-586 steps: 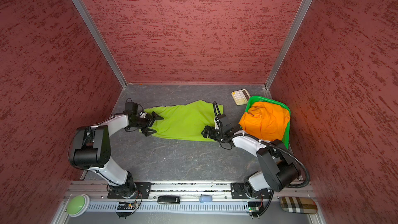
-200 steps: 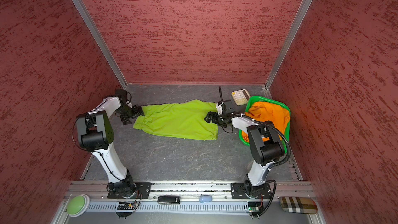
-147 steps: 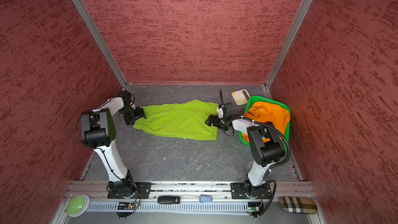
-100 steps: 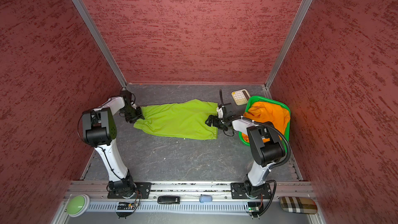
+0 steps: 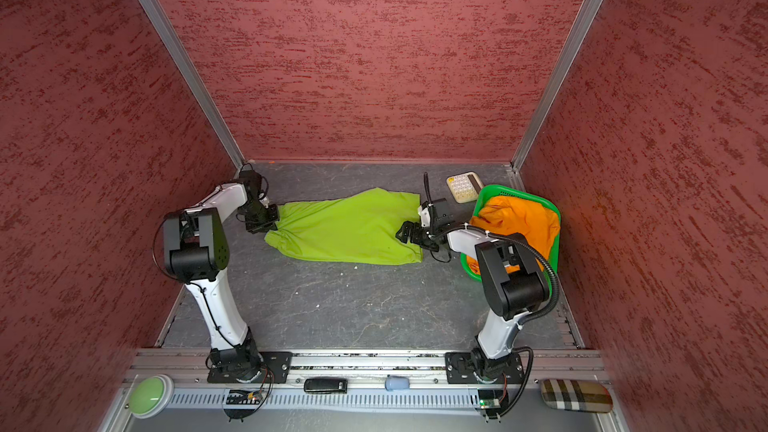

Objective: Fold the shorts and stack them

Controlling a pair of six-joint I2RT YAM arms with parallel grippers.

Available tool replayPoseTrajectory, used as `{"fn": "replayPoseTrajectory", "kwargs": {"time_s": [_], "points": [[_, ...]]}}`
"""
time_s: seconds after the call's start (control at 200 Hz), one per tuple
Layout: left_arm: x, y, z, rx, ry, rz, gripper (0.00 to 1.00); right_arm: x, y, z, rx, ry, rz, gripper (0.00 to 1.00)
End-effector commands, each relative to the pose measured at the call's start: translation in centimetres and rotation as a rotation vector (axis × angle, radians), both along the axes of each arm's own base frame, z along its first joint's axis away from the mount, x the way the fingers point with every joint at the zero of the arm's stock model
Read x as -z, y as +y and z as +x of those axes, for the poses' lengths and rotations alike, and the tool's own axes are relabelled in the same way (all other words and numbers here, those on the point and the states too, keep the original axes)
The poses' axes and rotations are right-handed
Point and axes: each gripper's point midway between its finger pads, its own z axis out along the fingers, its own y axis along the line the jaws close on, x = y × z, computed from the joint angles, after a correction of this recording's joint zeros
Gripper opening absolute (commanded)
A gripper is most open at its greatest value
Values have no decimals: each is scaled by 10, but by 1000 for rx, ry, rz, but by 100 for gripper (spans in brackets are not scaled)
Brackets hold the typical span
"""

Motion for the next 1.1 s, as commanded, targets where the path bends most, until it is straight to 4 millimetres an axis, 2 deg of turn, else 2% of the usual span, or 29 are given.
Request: {"fn": "replayPoseTrajectory", "kwargs": {"time_s": [0.0,0.165,0.281,0.461,0.651,0.802,0.927,1.092], "points": [[-34,10,0,15,-23,98,0,-8,-2,14,19,-26,-15,99],[-68,15,3,75,4,278,0,-19,-18,26,68,-52,-120,99],[-89,12,7,138,23,408,0,-10,-27,32,91,-33,-192,99],[-123,-9,16,208,-18,507,0,6,-7,34,58,-10,-197,99],[-154,-56,23,284,-100,499,0,21,18,34,34,6,-194,99],[-159,-90,24,365,-102,524,0,27,32,34,26,13,-188,99],[-152,-119,24,440,-96,565,0,29,37,34,22,15,-186,99],[-141,-162,21,505,-106,527,0,29,38,33,22,18,-182,99]]}}
